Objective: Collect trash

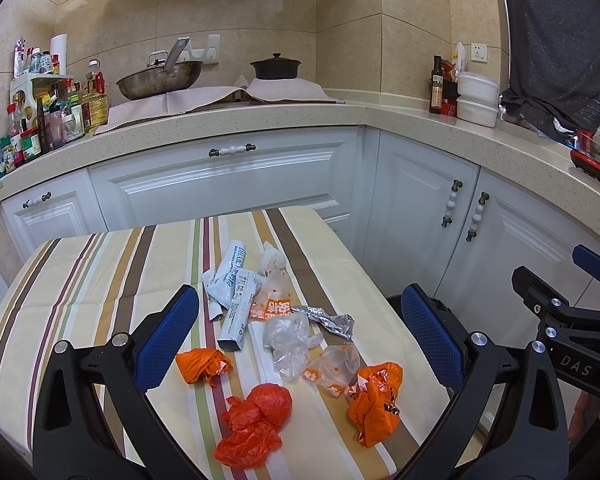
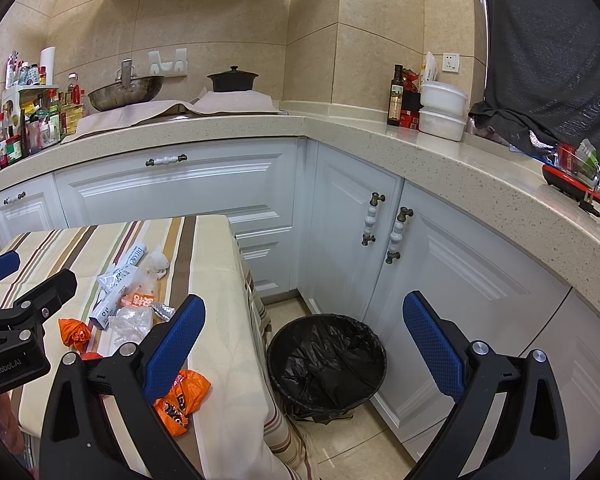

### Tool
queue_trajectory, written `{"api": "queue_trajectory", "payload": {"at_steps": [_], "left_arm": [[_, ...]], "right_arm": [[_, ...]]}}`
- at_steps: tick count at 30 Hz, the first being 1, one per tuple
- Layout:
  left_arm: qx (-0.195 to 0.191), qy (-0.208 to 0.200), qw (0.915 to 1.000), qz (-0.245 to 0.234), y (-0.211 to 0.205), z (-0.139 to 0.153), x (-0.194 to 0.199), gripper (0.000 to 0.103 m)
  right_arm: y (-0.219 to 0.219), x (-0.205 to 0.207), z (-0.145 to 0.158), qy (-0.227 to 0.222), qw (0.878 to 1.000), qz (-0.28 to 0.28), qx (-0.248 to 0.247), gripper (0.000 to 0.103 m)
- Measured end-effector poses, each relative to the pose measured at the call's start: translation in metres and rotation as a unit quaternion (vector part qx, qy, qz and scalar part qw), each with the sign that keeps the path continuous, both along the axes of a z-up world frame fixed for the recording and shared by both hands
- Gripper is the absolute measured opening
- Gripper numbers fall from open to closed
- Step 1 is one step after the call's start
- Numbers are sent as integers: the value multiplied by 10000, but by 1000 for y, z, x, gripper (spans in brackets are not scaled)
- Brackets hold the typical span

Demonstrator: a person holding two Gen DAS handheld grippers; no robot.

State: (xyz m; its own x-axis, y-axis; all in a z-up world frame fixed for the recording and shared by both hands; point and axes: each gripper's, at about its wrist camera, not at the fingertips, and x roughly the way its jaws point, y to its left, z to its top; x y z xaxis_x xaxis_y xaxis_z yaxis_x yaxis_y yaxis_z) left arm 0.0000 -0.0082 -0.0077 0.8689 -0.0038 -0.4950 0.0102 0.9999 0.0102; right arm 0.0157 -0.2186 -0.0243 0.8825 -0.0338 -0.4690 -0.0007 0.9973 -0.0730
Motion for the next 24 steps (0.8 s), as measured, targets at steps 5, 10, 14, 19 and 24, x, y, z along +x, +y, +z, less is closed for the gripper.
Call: {"api": "queue_trajectory", "payload": {"at_steps": [5,10,14,19,24], "left_arm": [[1,5,10000,0,0,0,0,99],[1,4,10000,0,-2,-1,0,99],[3,9,10000,0,-2,-1,0,99],[16,59,10000,17,-3,-9,0,99],[42,227,9996,157,14,-24,0,99]], "right_arm": [[0,0,0,3,10000,1,1,96],[0,0,-1,3,10000,3,-4,96],[0,0,0,2,10000,2,-5,96],[0,1,-5,70,9999,70,80,96],[10,3,-20,221,9993,271,159,96]]}}
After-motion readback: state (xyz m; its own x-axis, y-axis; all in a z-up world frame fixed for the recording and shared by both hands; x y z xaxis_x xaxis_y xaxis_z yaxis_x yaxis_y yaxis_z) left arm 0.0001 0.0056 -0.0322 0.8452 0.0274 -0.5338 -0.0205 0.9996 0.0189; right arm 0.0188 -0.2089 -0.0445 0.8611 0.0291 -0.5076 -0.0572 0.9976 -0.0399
